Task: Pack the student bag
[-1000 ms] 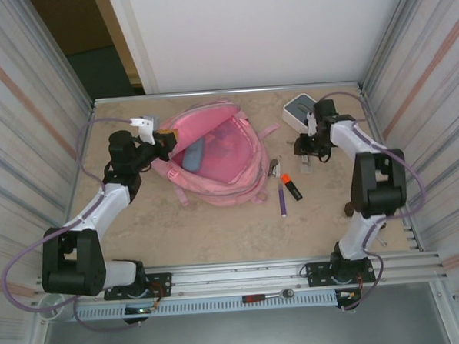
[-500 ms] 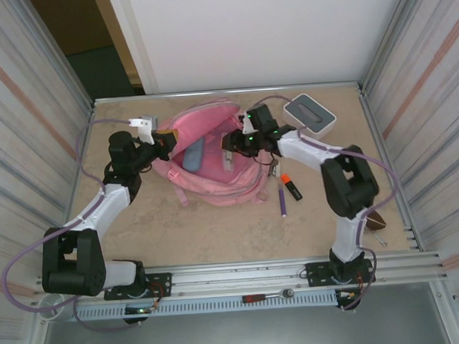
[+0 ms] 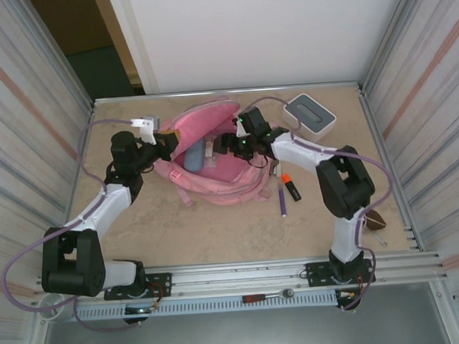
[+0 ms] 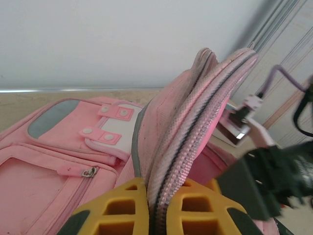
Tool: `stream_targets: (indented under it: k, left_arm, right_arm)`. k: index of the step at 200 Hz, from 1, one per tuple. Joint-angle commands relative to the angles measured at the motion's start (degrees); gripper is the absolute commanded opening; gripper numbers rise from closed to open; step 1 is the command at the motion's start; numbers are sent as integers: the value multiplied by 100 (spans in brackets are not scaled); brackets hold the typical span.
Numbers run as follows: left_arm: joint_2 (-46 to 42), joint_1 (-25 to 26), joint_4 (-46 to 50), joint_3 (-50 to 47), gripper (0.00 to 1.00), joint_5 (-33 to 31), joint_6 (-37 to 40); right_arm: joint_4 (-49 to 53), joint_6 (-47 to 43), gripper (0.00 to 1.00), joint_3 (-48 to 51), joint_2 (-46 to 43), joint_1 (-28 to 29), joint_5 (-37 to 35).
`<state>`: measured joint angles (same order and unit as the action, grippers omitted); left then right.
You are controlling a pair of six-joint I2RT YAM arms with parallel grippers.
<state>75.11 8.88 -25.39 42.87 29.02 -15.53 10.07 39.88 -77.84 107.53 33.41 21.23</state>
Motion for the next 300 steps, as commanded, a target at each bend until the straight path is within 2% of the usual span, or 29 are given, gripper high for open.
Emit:
stream_targets:
  k: [1,32,50,61,75,99,110,135,155,173,185,204,218,240,252,263,277,300]
  left_arm:
    - [-75,135,-171,184,0,115,-287]
    - [-252,188,81,-43,0,-207,-207]
    - [-389,223,262,-188,0,-351,-100]
    - [-458,274,359,-255,0,-416,-82]
    - [-548,376,582,-314,0,-449,5]
    - [-884,762,1282,-511,2,-983,385]
    - [-1054,1060,1533,-649,2,-1375,571]
    - [-1080,1797,1733,-815,6,-1857,845]
    - [-580,2199,1801,-534,15,-1933,1042]
    - [-60,2347,2149,54,31,-1845,1163]
    - [48,2393,2389,369,44,-1748,1233]
    - [-207,2402,2544,497,62,-1749,1292]
    - [-584,2407,2683,431,73,-1894,1362]
    - [-1282,2394,3022,268,80,-2449,1509]
    - [-1607,2398,3223,256,80,-2783,1736]
    - [-1856,2399,3330,263,80,-2939,2149]
    - [-2020,2390,3465,262,88,-3074,2815]
    - [-1848,2314,4240,620,89,-3571,3758]
  right_arm:
    - [489,-766,74,530,-965,100,-330]
    - [1247,-1232,85,1315,-1845,-162,-1925]
    - [1036,-1178,87,1602,-1804,-519,-2115]
    - [747,-1070,85,1607,-1502,-730,-1848]
    - [457,-1026,75,1272,-928,-883,-1113]
    - [465,-1276,41,373,-113,-876,-631]
    - [387,-1307,30,38,173,-925,-412]
    - [244,-1283,19,-933,976,-1093,562]
    - [344,-1262,17,-1891,1604,-1212,1286]
    - [593,-1225,22,-2647,1970,-1409,1631]
    - [655,-1216,30,-2857,2011,-1558,1829]
    - [893,-1440,45,-2761,1753,-1786,1913]
    - [1177,-1745,55,-2380,1325,-1947,1580]
    - [1294,-2105,64,-1295,358,-2053,929]
    - [1185,-2182,66,-644,-148,-1974,682]
    - [1074,-2186,69,-157,-509,-1820,527]
    - [958,-2149,73,299,-865,-1527,326]
    - [568,-1880,78,785,-1140,-1057,258]
